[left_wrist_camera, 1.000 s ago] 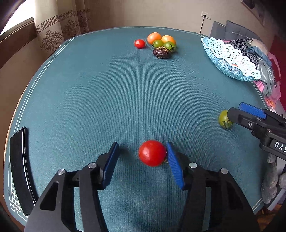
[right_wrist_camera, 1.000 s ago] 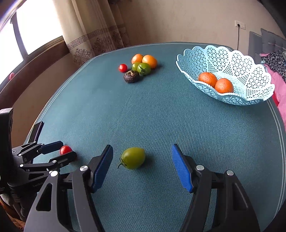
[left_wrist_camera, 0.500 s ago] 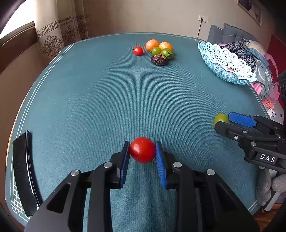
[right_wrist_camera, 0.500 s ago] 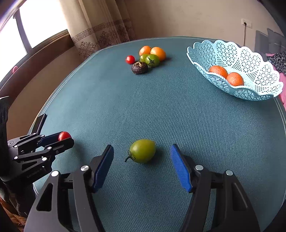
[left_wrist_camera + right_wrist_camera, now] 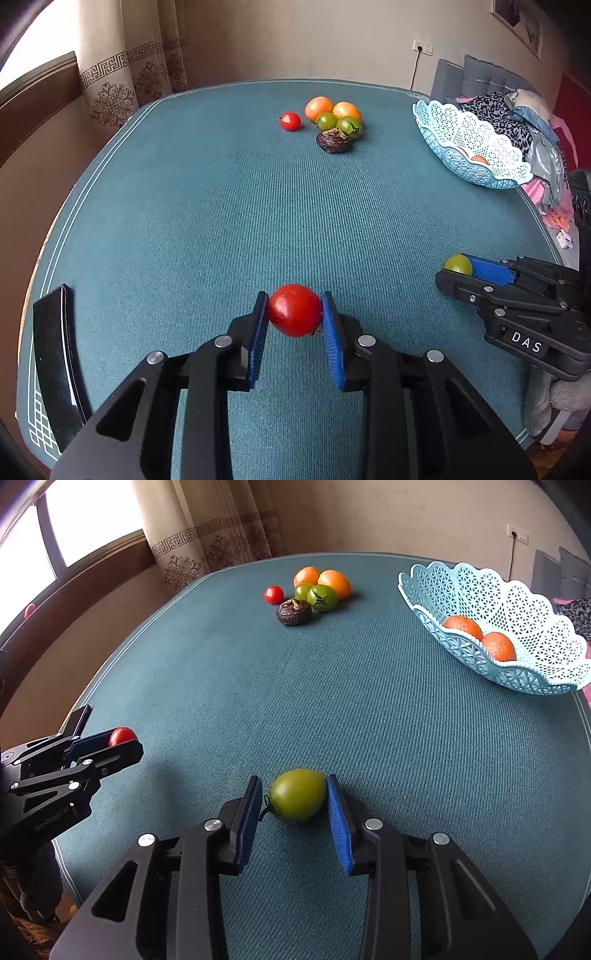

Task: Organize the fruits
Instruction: 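Close left tool on the red tomato while right tool grasps the green tomato, then carry the red tomato in left tool while right tool carries green tomato to basket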

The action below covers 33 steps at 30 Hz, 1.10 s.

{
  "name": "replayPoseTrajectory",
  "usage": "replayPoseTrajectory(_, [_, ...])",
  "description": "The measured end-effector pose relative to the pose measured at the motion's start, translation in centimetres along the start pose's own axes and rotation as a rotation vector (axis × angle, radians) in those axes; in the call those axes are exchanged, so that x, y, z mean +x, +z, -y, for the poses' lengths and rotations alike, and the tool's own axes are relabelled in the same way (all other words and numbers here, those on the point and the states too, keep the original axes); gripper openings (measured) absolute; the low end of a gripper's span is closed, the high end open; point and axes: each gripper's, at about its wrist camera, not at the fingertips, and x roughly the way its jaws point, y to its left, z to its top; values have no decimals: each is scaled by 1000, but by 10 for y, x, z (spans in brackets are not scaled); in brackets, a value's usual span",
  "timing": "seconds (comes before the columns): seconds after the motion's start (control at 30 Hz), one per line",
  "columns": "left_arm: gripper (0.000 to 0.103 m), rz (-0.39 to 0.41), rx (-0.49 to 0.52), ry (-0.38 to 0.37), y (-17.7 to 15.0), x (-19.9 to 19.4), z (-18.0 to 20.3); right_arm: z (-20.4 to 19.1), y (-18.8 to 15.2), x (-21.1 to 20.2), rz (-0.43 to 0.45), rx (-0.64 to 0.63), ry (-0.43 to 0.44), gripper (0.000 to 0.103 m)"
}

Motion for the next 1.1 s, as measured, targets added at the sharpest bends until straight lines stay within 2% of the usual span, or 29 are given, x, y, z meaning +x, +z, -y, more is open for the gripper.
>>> replayPoseTrajectory(0.07, [29,6,1,1,1,-1,1,1,1,-3,9,3,4,30])
replayPoseTrajectory(0.57, [29,44,9,-2,16,-6,9,8,6,-24,69,31,15,29])
replayPoseTrajectory(0.83, [29,46,8,0,17,-6,9,8,1,-20,29,42,50,30])
replayPoseTrajectory(1.1, [29,43,3,0,16,-5,7,2,-5,-3,-18,16,27,30])
